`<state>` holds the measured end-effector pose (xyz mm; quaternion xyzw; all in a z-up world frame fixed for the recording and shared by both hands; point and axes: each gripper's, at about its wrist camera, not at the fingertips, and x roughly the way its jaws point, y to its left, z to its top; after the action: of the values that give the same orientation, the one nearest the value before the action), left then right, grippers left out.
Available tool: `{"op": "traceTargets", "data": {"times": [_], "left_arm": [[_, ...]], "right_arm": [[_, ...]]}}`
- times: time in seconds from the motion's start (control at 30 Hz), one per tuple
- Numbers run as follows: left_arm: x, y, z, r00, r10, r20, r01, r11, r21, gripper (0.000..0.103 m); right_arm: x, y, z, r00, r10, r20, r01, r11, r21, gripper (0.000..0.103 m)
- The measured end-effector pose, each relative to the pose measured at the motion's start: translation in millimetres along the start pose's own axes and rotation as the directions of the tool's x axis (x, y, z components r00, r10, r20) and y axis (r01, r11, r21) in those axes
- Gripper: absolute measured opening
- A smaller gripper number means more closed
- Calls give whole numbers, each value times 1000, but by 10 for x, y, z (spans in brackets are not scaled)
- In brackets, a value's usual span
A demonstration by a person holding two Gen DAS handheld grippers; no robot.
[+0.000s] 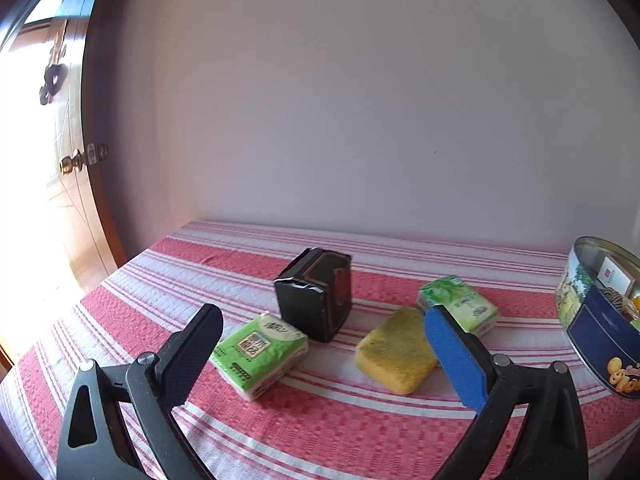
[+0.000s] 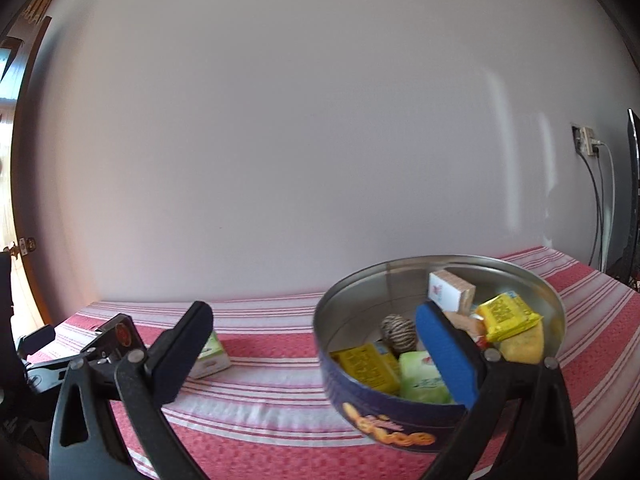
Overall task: Organize objects
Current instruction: 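Move both tools back toward the sponge and tissue packs, then grasp the green tissue pack with the left tool while the right tool grasps the yellow sponge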
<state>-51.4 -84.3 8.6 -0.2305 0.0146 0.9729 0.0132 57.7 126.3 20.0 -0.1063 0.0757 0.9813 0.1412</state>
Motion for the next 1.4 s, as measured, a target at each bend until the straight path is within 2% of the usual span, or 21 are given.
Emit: {"op": "traceTargets", "data": {"times": [0.17, 0.33, 0.47, 0.57, 0.63, 0.67, 0.73, 0.77, 0.83, 0.9, 0.97, 1.1, 1.17, 1.27, 1.4], "left_arm": [[329, 300, 15, 991, 24, -134, -27, 999, -17, 102], [632, 425, -20, 968, 8, -252, -9, 1000, -1, 102], [867, 479, -82, 933, -31, -357, 32, 999, -5, 102], [1009, 539, -114, 911, -37, -411, 25, 999, -34, 102], [1072, 583, -132, 900, -55, -432, 36, 998, -52, 97], [1074, 583, -130, 902, -44, -430, 28, 999, -43, 95], [1053, 567, -131, 907, -29, -421, 20, 999, -25, 77], [1038, 563, -131, 910, -32, -414, 25, 999, -23, 71], [1005, 584, -128, 915, -31, -403, 20, 999, -30, 51], [979, 644, -135, 917, -36, -397, 13, 998, -59, 51], [921, 713, -146, 924, -14, -382, -24, 995, -94, 51], [682, 864, -23, 966, 56, -251, -94, 985, -142, 51], [576, 913, 43, 977, 102, -188, -134, 977, -168, 51], [538, 1003, 85, 978, 139, -153, -166, 969, -182, 51], [688, 994, 85, 972, 150, -181, -179, 972, -154, 51]], "right_arm": [[151, 381, -59, 996, 59, -67, -63, 997, -53, 103], [315, 730, -122, 986, 84, -145, -101, 989, -113, 103], [482, 897, -168, 971, 102, -216, -133, 982, -134, 102], [570, 959, -200, 955, 128, -268, -164, 979, -117, 100], [616, 999, -230, 943, 144, -301, -183, 978, -103, 97], [636, 1016, -246, 937, 148, -317, -187, 978, -97, 96], [683, 1039, -277, 922, 162, -351, -200, 977, -74, 96], [711, 1050, -292, 914, 171, -368, -207, 976, -60, 96], [775, 1073, -319, 896, 188, -402, -219, 975, -31, 93], [823, 1081, -344, 882, 202, -426, -224, 975, -3, 91], [873, 1098, -370, 869, 213, -447, -226, 974, 27, 91], [1023, 1221, -443, 833, 241, -498, -232, 969, 80, 89], [1104, 1313, -470, 819, 249, -518, -236, 967, 93, 89], [1226, 1445, -499, 805, 237, -544, -220, 971, 98, 88], [1432, 1605, -540, 786, 193, -588, -178, 981, 84, 85]]}}
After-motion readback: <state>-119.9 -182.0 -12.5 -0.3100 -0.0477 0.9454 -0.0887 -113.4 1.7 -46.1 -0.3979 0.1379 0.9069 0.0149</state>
